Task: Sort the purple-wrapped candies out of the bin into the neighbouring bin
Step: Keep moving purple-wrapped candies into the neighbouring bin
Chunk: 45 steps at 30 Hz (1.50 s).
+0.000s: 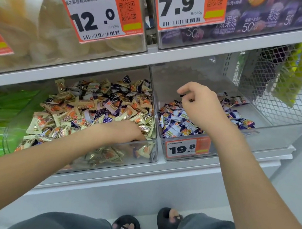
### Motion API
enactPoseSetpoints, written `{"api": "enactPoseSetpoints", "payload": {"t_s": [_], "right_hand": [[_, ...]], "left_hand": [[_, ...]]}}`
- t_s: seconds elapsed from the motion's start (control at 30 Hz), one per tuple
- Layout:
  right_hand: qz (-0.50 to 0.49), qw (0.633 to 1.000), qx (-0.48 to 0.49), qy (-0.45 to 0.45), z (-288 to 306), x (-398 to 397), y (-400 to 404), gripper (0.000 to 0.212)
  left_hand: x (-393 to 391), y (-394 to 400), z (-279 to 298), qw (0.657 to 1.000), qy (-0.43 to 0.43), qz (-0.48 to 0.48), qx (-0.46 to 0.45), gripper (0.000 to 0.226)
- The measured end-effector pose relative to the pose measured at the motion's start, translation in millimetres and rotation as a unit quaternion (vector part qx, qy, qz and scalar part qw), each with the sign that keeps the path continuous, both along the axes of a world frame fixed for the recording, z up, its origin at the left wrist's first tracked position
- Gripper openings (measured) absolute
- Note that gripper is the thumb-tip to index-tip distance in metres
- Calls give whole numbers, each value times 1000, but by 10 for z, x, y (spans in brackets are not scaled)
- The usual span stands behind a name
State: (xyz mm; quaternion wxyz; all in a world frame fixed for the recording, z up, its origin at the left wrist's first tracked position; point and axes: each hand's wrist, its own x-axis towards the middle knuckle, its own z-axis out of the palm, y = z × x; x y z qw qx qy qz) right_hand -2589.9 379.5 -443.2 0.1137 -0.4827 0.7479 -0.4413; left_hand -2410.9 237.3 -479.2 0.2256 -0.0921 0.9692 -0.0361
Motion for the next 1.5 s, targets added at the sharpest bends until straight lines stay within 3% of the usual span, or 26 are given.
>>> {"api": "enactPoseSetpoints", "payload": {"t_s": [0.1,0.23,0.4,0.53,0.67,0.73,0.87,0.93,1.07,1.1,1.17,1.23,1.27,1.33,1.4,1.43,1.5], "right_hand": [[12,1000,-1,0,14,43,-20,34],[34,999,-1,-4,18,66,-29,32],[15,998,-47,-41,63,108,-71,30],[19,991,-83,-104,96,161,-70,27],[45,979,-103,-168,147,188,29,23],[125,967,-88,-203,169,196,72,25],[273,935,-36,-225,124,250,102,51],[257,932,-70,-246,87,215,111,51],[187,920,-114,-325,57,88,138,38],[155,925,-115,-327,53,56,143,33],[78,942,-95,-313,48,-12,156,23],[-1,976,-39,-213,7,-120,174,22],[-33,990,-2,-135,-14,-164,186,25],[-65,996,41,-34,-34,-211,195,27],[-74,996,47,-9,-31,-214,188,24],[-79,996,46,-6,-23,-212,184,23],[-77,997,33,-4,-10,-199,163,21]], "left_hand": [[-28,-5,38,999,4,31,36,12],[89,-101,176,975,115,141,127,7],[287,-120,494,875,243,296,296,14],[313,-62,628,764,319,381,411,19],[289,79,752,701,376,403,453,22],[254,166,821,671,385,385,503,23],[18,412,882,655,382,326,565,9],[-166,508,869,644,397,324,568,3],[-475,627,815,601,390,324,618,16],[-529,654,794,599,379,322,628,19],[-588,693,750,649,356,305,599,25],[-572,694,744,718,371,273,522,27],[-530,675,752,731,400,258,489,27],[-372,626,763,711,481,250,447,26],[-138,548,692,684,552,263,398,29],[-5,509,621,684,567,273,369,30],[238,440,450,723,537,280,332,30]]}}
